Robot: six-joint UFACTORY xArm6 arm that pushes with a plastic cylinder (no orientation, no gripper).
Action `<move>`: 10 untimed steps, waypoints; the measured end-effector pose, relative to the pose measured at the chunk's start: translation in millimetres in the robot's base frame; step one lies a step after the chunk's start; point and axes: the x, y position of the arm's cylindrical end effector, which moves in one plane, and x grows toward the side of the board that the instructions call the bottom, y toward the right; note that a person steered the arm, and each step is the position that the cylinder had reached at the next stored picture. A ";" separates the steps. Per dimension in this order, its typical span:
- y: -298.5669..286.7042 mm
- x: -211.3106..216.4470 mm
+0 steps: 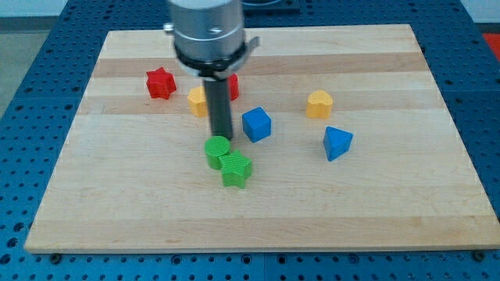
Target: Separate the green star from the green circle
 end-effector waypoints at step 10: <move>-7.0 78.5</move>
